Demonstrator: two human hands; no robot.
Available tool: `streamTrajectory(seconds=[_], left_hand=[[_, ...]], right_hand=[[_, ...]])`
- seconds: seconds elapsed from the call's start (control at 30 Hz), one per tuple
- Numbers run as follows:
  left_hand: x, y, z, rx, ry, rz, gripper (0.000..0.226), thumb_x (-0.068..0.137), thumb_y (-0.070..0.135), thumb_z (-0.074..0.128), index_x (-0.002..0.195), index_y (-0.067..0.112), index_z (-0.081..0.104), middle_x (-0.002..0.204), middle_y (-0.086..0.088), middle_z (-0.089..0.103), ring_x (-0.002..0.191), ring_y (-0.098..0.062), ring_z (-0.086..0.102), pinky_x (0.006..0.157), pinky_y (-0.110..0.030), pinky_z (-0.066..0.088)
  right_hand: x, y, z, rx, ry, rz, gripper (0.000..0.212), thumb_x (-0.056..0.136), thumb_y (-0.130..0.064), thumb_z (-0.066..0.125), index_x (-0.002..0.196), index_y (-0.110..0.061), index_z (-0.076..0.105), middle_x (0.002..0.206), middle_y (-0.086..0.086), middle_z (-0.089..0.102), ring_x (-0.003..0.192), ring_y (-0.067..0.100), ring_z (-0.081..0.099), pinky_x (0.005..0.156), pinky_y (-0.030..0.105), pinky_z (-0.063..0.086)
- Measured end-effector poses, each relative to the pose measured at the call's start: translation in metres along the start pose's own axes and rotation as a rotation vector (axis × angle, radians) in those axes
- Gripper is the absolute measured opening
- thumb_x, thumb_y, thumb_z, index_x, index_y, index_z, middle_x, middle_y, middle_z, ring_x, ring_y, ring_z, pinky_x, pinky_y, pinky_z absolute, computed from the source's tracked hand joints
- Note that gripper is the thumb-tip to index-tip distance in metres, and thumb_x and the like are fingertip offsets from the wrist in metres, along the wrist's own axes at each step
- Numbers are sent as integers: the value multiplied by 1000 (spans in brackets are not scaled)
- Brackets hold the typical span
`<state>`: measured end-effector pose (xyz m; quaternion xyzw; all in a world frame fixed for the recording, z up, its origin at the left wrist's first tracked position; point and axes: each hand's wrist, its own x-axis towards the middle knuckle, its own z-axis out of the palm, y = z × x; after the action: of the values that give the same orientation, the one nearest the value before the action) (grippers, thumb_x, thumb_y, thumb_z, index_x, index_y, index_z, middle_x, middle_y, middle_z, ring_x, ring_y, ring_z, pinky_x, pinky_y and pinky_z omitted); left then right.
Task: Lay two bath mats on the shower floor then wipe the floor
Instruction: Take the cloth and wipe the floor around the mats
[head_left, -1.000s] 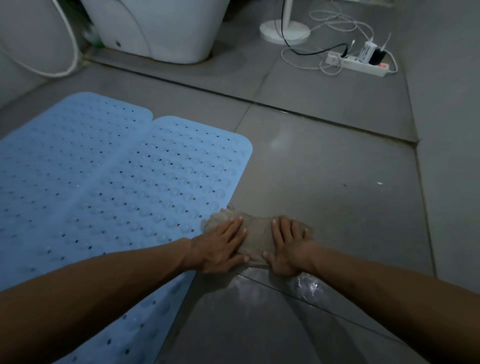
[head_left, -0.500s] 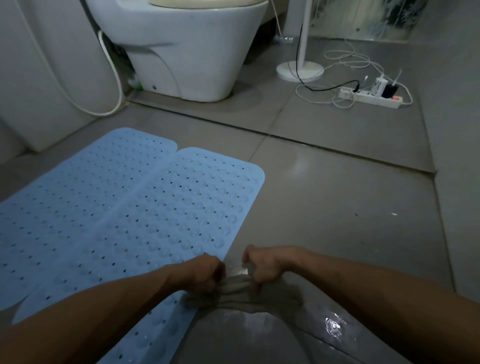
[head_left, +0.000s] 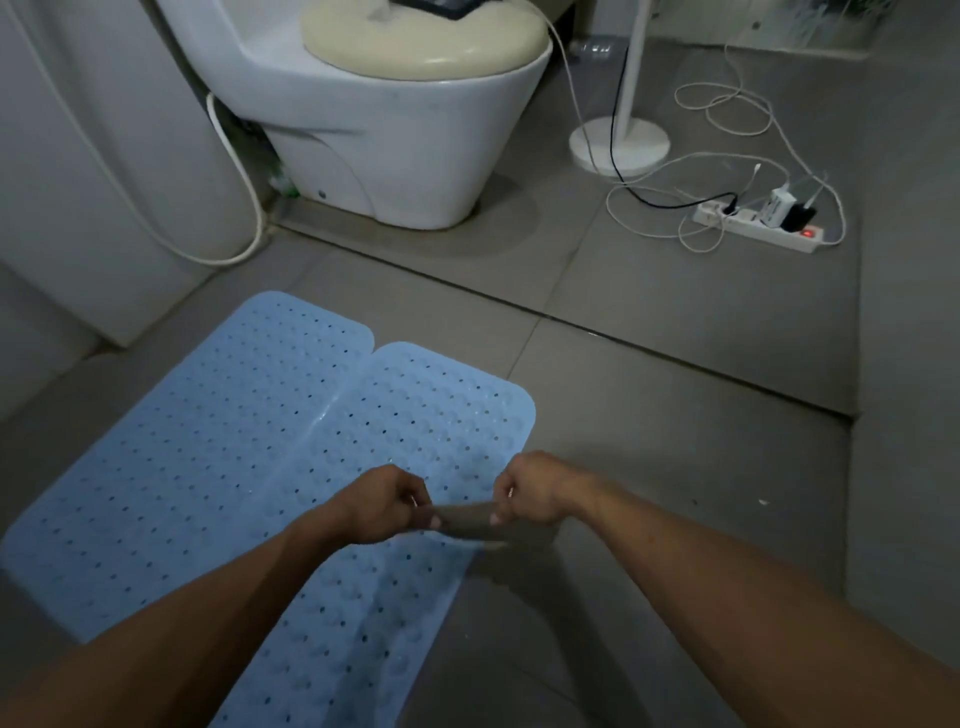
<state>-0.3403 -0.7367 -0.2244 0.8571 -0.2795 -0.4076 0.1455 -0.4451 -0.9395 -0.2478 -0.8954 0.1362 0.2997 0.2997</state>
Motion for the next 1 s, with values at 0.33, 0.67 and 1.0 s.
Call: streamTrajectory(seconds=[0.33,0.67,1.0], left_hand=[[-128,140,-149,-93,262,-58,13,86,32,69,75,24,67,58,8,57,51,-7,51,48,-17,37],[-197,250,-276,-223,358,-66,7,85,26,70,88,20,72,67,7,62,60,-7,56,52,-16,41],[-230,290,-407,-289,473,-92,10,84,31,69,89,22,71,79,3,63,71,-10,57,53,-18,38]], right_hand=[[-135,-95,-188,-141,222,-86,16,91,-35,62,102,-30,73,106,-2,67,101,22,62,75,28,40],[-218,-144,-361,-141,136,-146,20,90,-41,64,106,-33,72,107,-6,71,100,20,63,81,30,50],[-220,-230,-502,-197,189,-264,15,88,-37,73,99,-26,76,78,-17,58,79,10,60,77,30,47]])
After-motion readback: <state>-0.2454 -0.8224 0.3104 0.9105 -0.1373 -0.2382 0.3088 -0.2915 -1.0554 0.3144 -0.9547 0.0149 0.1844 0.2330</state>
